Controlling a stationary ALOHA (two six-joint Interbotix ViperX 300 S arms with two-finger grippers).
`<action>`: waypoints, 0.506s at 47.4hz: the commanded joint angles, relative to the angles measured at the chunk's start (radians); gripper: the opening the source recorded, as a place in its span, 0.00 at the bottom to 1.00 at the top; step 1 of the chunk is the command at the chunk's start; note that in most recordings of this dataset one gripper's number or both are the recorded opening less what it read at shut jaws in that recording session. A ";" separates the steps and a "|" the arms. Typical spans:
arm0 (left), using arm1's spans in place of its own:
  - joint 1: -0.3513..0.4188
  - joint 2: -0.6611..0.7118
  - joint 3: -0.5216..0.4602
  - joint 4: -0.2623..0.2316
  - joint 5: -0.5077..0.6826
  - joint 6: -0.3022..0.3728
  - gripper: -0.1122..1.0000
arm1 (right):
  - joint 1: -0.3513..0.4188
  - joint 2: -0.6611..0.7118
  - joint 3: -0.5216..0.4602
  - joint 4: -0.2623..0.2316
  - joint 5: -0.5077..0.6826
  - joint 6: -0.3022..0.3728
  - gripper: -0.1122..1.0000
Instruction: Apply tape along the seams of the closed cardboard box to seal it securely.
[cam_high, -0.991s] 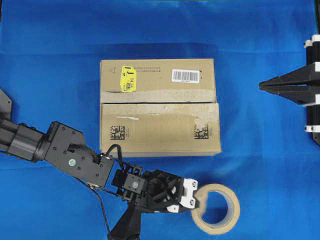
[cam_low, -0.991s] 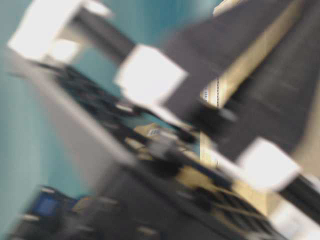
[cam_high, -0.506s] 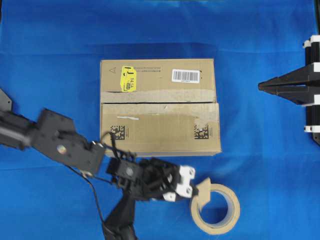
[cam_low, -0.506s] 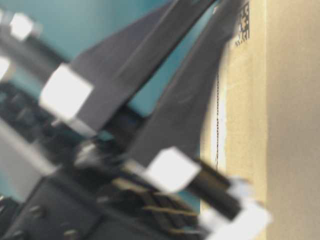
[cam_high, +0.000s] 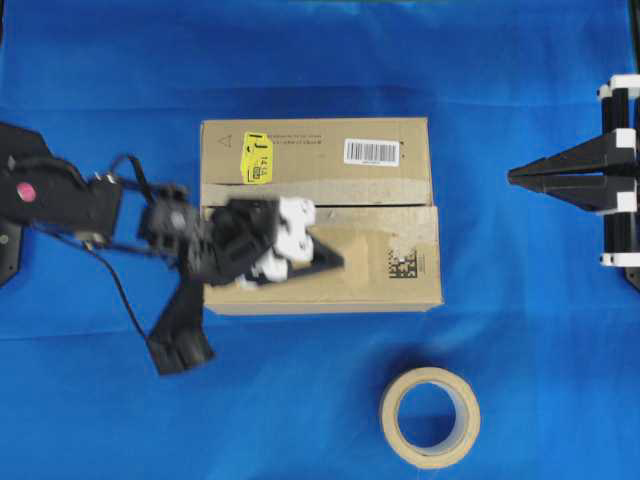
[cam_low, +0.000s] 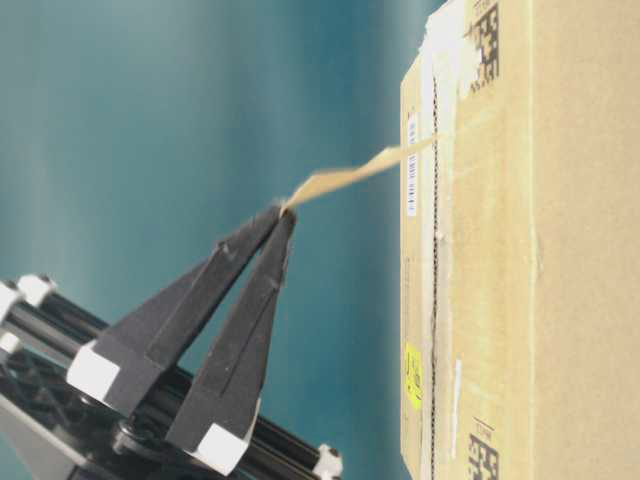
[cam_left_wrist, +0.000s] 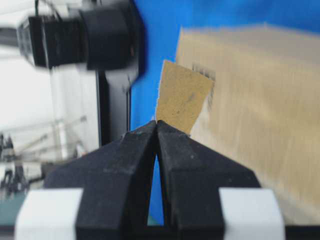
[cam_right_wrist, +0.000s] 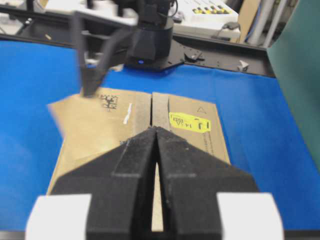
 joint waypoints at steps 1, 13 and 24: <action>0.031 -0.035 0.006 0.002 -0.009 0.002 0.11 | 0.000 0.017 -0.011 0.002 -0.025 0.002 0.10; 0.081 -0.032 0.031 0.002 -0.003 0.002 0.11 | -0.002 0.054 -0.008 0.002 -0.061 0.002 0.10; 0.123 -0.002 0.072 0.002 -0.002 0.003 0.11 | -0.002 0.077 -0.006 0.003 -0.083 0.000 0.10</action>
